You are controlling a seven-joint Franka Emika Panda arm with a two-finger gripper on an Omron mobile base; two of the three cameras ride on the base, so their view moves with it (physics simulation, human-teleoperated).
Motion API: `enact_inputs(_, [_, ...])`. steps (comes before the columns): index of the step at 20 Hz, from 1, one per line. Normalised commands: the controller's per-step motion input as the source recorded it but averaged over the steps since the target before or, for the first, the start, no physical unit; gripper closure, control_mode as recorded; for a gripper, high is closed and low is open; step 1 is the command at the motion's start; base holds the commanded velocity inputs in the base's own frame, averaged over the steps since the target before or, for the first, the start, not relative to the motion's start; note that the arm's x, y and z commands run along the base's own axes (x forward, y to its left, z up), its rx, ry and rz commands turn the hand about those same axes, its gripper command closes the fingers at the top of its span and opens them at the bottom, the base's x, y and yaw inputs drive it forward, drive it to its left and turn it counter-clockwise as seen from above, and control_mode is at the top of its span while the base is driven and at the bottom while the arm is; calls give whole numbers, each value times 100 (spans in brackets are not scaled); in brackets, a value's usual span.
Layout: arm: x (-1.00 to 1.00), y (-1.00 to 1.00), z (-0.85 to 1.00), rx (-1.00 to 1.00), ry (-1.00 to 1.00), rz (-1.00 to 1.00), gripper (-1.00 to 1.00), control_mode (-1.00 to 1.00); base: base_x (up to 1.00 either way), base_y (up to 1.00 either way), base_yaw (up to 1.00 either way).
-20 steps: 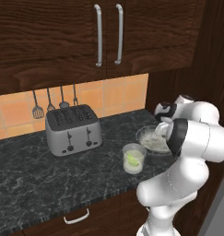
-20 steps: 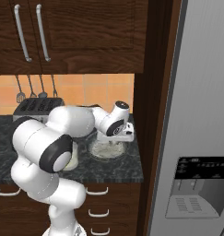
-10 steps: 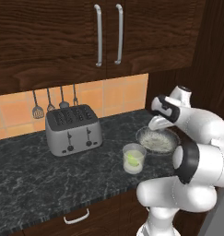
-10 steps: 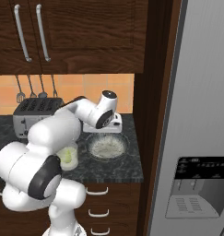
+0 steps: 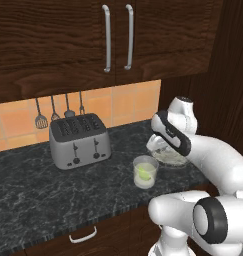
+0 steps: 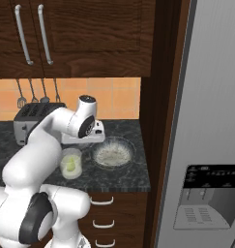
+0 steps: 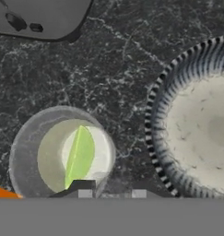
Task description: Grab a lemon wedge from the fridge and one ice cube from the ice bowl, and put them in the glass of lemonade.
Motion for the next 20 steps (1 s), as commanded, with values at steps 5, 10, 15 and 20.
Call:
enact_inputs(5, [0,20,0,-4,3,0,100,-100,0,0,0])
enact_inputs(10, [0,13,0,0,0,0,100,-100,0,0,0])
enact_inputs(15, [1,7,0,0,0,0,100,-100,0,0,0])
enact_inputs(20, [4,11,0,0,0,0,100,-100,0,0,0])
